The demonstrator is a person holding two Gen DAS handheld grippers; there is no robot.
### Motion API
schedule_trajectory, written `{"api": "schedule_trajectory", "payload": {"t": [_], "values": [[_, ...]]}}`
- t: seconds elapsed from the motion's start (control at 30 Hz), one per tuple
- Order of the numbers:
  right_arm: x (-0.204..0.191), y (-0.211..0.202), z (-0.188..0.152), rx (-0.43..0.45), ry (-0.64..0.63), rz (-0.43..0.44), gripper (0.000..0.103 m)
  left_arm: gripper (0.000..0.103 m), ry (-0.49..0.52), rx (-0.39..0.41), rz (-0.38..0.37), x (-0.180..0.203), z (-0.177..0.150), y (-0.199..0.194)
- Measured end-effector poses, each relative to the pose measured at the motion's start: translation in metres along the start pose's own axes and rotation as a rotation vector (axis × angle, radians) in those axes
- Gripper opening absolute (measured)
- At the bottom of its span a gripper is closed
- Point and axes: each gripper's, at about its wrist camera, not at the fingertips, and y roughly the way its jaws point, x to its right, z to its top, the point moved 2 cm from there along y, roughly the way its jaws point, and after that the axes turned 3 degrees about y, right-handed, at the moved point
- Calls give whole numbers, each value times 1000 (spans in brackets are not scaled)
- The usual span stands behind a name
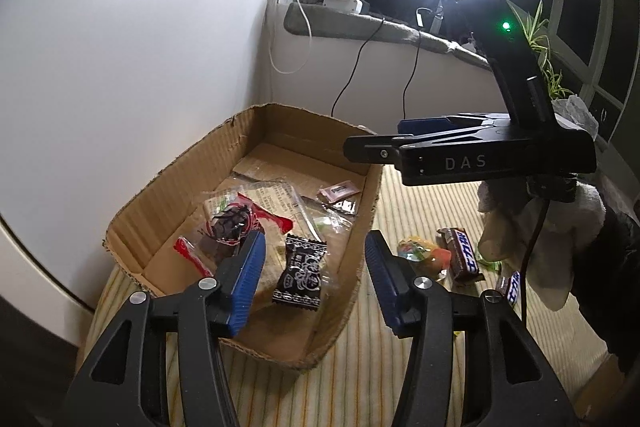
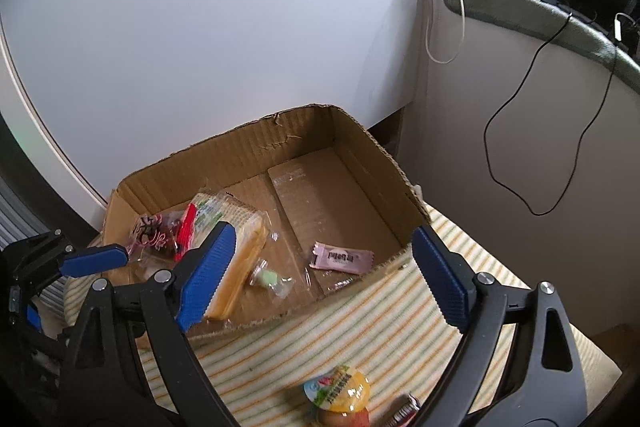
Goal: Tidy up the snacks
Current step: 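Withdraw both grippers from the box back toward the remaining snacks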
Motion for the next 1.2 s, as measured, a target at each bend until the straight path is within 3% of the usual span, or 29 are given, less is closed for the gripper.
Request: {"api": "schedule_trajectory", "payload": {"t": [0.33, 0.7, 1.07, 1.2], "values": [[7, -52, -20, 44, 7, -35, 92, 51, 14, 5, -38, 22, -7, -11], [33, -105, -81, 38, 47, -93, 92, 51, 47, -35, -110, 61, -21, -6], [61, -122, -168, -52, 250, -105, 92, 51, 56, -135, -194, 95, -45, 18], [64, -121, -190, -93, 339, -43, 92, 51, 52, -179, -226, 103, -55, 29]]}}
